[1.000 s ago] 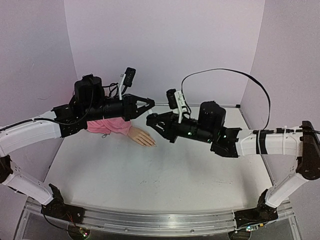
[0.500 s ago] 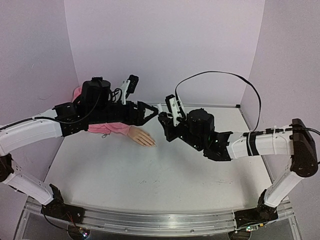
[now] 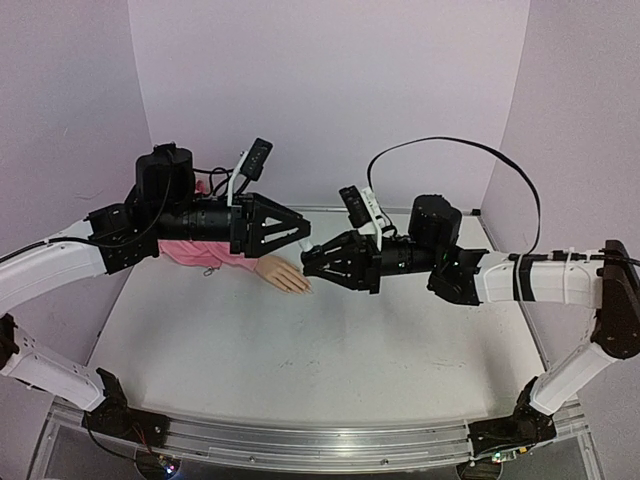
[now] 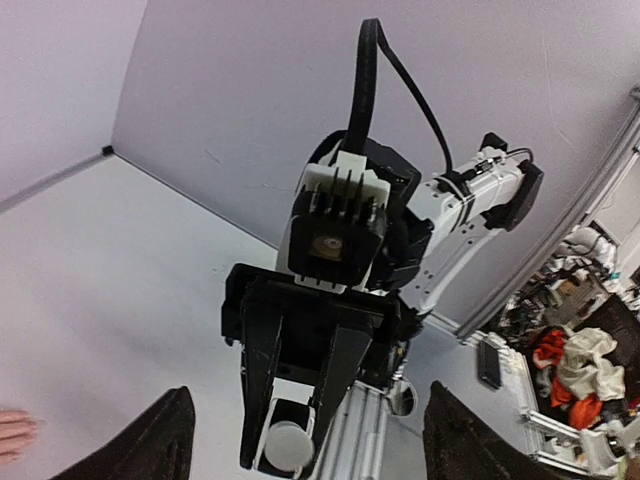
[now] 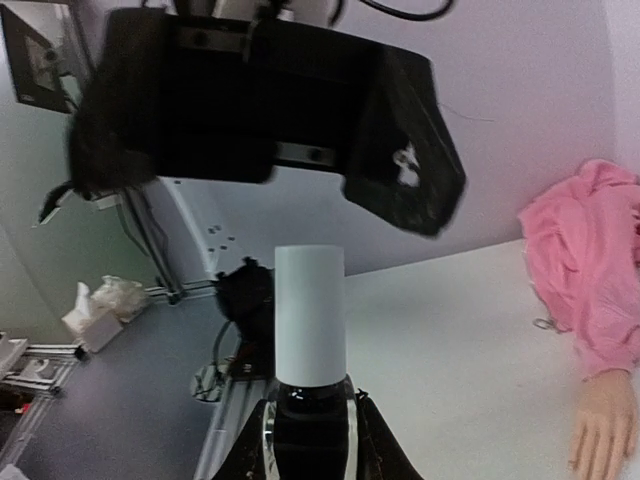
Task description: Paint the nails
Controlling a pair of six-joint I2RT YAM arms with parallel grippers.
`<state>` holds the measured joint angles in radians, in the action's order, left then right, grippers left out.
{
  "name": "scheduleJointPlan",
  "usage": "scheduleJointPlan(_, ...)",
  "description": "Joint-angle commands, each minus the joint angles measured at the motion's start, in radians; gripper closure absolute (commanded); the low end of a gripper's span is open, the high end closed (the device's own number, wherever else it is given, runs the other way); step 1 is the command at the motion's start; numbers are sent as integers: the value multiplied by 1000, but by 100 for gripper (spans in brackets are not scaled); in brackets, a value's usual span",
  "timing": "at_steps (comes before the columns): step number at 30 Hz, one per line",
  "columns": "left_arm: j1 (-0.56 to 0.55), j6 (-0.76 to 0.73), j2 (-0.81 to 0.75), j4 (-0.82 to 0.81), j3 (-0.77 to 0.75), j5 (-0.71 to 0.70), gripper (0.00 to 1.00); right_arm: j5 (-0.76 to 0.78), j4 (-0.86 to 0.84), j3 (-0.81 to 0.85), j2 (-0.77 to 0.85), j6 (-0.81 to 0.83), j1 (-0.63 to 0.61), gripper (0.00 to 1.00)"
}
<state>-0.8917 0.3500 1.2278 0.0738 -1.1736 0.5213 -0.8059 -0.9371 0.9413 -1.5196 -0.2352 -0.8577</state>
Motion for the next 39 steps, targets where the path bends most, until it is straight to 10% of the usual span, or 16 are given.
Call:
scheduleJointPlan(1, -7, -20, 29, -112, -16, 210, 31, -226, -209, 54, -5, -132, -3, 100)
scheduleJointPlan(19, -12, -18, 86, -135, -29, 206, 90, -109, -272, 37, -18, -165, 30, 100)
scheduleJointPlan(23, -12, -13, 94, -124, -33, 118, 100, 139, -190, 11, 21, -92, 33, 100)
scheduleJointPlan(26, -12, 19, 102, -93, -37, -45, 100, 877, -76, -27, 76, 65, -75, 100)
scheduleJointPlan(29, -12, 88, 129, -80, -52, -165, 100, 1492, -349, -116, 37, 320, -204, 100)
scheduleJointPlan(35, -12, 106, 149, -47, -79, -168, 99, 1271, -296, -44, 6, 310, -207, 100)
scheduleJointPlan(39, -6, 98, 126, -42, -72, -114, 53, 979, -224, -39, 34, 307, -187, 100)
